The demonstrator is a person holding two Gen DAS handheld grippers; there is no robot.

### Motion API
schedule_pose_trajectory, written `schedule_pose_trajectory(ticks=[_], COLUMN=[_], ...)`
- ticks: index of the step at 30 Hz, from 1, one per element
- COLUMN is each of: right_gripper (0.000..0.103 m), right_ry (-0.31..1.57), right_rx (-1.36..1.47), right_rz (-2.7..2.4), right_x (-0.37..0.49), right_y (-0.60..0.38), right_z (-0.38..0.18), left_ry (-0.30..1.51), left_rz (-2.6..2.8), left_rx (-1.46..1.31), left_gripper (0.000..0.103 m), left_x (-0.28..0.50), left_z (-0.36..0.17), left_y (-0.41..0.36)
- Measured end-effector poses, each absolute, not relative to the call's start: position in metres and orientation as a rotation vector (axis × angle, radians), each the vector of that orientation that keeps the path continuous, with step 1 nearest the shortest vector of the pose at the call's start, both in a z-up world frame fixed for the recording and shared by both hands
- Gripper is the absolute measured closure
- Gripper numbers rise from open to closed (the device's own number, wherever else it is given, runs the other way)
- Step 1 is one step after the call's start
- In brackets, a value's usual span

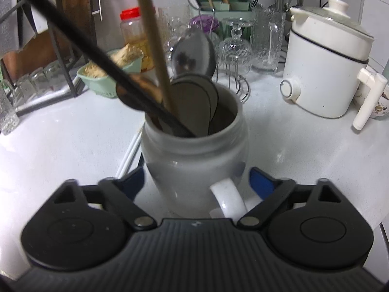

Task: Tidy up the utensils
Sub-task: 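Lower the wooden chopstick into the white mug and open the left tool, then move the left tool to the white chopstick on the counter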

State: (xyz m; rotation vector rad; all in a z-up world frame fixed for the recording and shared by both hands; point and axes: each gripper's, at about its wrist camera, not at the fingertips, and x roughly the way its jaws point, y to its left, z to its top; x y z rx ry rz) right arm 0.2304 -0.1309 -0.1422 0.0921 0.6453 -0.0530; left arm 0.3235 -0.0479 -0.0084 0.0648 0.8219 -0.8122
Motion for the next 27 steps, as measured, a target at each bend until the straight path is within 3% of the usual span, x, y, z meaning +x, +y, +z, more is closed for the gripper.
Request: schedule_pose_trajectory(ticks=[16,23,27], right_gripper=[0.002,0.007,0.010], right_ry=[0.551,0.559,0.578], right_rx=[0.097,0.050,0.030], right_rz=[-0.049,-0.058,-0.061], right_x=[0.227,0.227,0.228], right_y=[-0.131,-0.125,-0.122], right_z=[-0.124,-0.122,-0.124], left_ry=[0.737,0.728,0.751], left_rz=[-0.699,-0.619,-0.555], left_rx=[0.035,0.007,-0.002], left_gripper=[0.048,0.023,0.019], left_x=[0.300,0.290,0.289], left_z=[0.009,0.005,-0.007], left_y=[0.008,0.035,0.050])
